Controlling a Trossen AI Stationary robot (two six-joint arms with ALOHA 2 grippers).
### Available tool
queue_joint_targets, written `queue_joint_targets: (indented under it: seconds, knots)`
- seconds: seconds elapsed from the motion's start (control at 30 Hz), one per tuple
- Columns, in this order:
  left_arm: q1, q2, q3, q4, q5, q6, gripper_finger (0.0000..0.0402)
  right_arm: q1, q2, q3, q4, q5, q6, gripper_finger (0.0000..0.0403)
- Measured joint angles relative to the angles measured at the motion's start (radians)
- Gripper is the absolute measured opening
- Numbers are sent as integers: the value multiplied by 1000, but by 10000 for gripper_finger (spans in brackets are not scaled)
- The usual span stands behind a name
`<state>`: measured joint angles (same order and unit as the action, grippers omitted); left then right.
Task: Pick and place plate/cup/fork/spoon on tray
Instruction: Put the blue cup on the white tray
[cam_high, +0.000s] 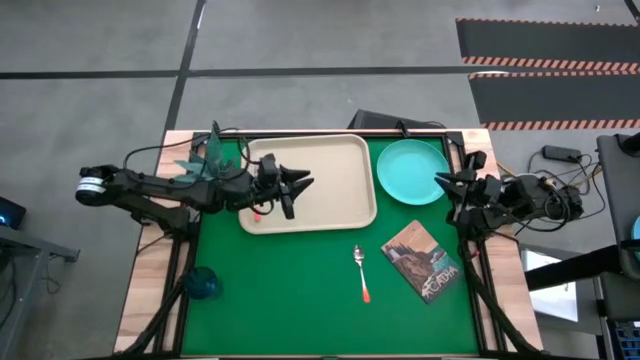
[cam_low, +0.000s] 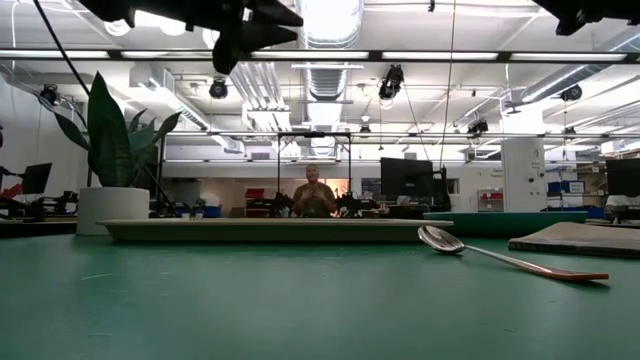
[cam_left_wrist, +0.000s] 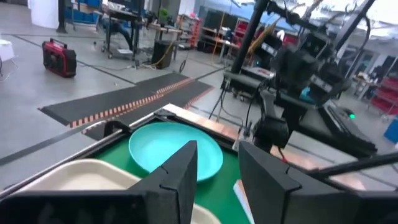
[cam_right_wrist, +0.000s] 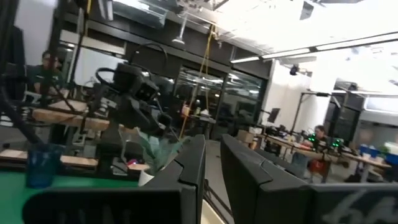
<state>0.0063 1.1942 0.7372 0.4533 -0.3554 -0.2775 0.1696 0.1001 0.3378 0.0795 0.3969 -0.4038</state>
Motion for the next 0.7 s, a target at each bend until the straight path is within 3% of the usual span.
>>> queue_joint_targets:
  seconds: [0.7]
  knots:
    - [0, 3, -79, 2, 2, -5, 102, 0, 0, 0, -47, -3, 39, 43]
